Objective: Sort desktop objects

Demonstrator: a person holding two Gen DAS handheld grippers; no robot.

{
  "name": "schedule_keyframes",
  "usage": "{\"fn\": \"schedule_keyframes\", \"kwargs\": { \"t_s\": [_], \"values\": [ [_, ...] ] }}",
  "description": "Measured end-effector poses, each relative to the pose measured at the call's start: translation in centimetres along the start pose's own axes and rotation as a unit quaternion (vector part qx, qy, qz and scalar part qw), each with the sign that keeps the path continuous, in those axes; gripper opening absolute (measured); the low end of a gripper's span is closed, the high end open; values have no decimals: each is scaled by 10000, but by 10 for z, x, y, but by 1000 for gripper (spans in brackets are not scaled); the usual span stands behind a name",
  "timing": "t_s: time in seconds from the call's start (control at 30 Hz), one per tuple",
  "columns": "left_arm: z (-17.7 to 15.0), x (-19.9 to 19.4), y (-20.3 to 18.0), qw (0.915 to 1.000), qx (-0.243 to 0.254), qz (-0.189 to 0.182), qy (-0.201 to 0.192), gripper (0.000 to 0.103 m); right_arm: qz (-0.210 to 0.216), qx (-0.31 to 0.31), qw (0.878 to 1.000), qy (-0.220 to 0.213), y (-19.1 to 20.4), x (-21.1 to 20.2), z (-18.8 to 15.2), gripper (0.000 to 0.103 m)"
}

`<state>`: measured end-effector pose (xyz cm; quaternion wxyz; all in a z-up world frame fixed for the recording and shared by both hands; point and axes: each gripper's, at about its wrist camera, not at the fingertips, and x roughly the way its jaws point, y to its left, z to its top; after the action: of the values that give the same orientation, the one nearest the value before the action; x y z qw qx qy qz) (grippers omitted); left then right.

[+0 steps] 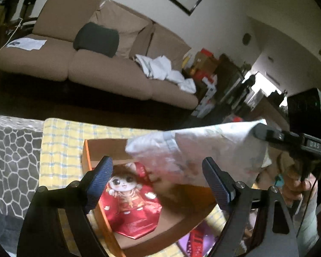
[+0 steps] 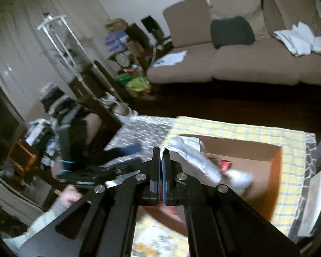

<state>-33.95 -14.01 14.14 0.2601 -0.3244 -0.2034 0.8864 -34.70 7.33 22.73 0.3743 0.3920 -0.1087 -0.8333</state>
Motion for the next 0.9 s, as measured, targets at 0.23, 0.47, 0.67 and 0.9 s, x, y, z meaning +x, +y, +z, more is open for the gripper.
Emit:
{"fn": "schedule_keyframes", "kwargs": {
  "t_s": [0.23, 0.47, 0.67, 0.9],
  "values": [
    [6, -10, 6, 9999, 4, 145, -49, 89, 659, 1270, 9887, -441, -41, 5, -19, 2],
    [-11, 44, 24, 9972, -52, 493, 566, 89, -1, 3170, 9475, 422, -205, 127, -88, 2],
    [-35, 84, 12, 9916, 332, 597, 1100, 89, -517, 2930, 9533, 517, -230, 152, -85, 5],
    [-55, 108, 1, 9823, 323, 746, 1690, 89, -936, 2631, 9570, 785, -222, 157, -64, 46]
  ]
}}
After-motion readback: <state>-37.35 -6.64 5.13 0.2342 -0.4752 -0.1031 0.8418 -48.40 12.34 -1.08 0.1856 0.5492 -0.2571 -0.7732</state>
